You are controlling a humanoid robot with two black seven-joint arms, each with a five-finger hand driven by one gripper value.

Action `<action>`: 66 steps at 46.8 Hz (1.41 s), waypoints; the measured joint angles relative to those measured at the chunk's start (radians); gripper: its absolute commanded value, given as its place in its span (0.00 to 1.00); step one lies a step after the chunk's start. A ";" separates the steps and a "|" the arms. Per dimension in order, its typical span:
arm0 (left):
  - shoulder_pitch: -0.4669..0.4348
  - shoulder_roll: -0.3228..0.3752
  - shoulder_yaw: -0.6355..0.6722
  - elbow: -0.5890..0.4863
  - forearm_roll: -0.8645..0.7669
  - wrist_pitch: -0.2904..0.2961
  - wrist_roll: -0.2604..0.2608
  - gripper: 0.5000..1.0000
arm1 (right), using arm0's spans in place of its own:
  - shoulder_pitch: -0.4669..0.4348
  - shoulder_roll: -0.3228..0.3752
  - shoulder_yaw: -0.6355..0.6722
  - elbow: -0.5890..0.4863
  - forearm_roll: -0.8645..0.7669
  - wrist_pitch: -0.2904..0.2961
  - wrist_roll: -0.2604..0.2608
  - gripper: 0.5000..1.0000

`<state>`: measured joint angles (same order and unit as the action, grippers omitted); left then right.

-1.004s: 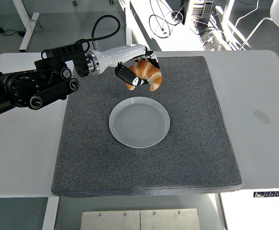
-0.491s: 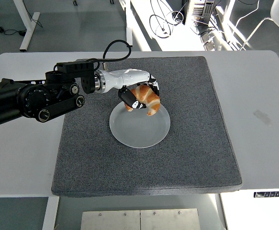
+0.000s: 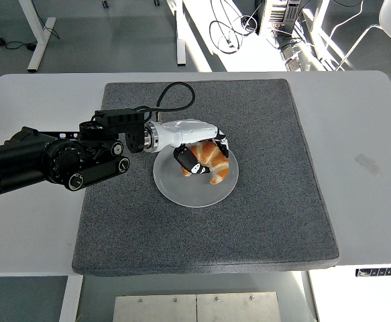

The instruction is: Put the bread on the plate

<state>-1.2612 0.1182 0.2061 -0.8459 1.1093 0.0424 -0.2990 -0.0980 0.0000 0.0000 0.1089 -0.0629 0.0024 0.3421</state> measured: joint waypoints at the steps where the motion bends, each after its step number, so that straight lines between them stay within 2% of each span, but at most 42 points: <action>1: 0.000 0.000 0.004 0.000 0.000 0.000 0.000 0.00 | 0.000 0.000 0.000 0.000 0.000 0.000 0.000 1.00; 38: 0.035 -0.022 0.005 0.076 -0.014 0.001 -0.004 0.00 | 0.000 0.000 0.000 0.000 0.000 -0.001 0.000 1.00; 39: 0.035 -0.022 0.005 0.076 -0.014 0.001 -0.004 0.14 | 0.000 0.000 0.000 0.000 0.000 -0.001 0.000 1.00; 40: 0.035 -0.023 0.004 0.076 -0.015 0.001 -0.004 0.38 | 0.000 0.000 0.000 0.000 0.000 -0.001 0.000 1.00; 41: 0.034 -0.024 0.002 0.075 -0.016 0.001 -0.004 0.57 | 0.000 0.000 0.000 0.000 0.000 0.000 0.000 1.00; 42: 0.034 -0.024 -0.002 0.073 -0.018 0.001 -0.004 0.70 | 0.000 0.000 0.000 0.000 0.000 0.000 0.000 1.00; 43: 0.033 -0.025 -0.004 0.070 -0.019 0.001 -0.004 0.78 | 0.000 0.000 0.000 0.000 0.000 0.000 0.000 1.00; 45: 0.031 -0.026 -0.007 0.062 -0.020 0.001 -0.004 0.89 | 0.000 0.000 0.000 0.000 0.000 0.000 0.000 1.00; 48: 0.026 -0.028 -0.011 0.059 -0.022 -0.001 -0.004 0.95 | 0.000 0.000 0.000 0.000 0.000 0.000 0.000 1.00; 66: -0.015 -0.022 -0.019 0.043 -0.056 -0.007 -0.002 0.96 | 0.000 0.000 0.000 0.000 0.000 0.000 0.000 1.00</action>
<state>-1.2764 0.0965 0.1867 -0.8026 1.0538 0.0352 -0.3008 -0.0981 0.0000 -0.0004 0.1089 -0.0629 0.0020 0.3421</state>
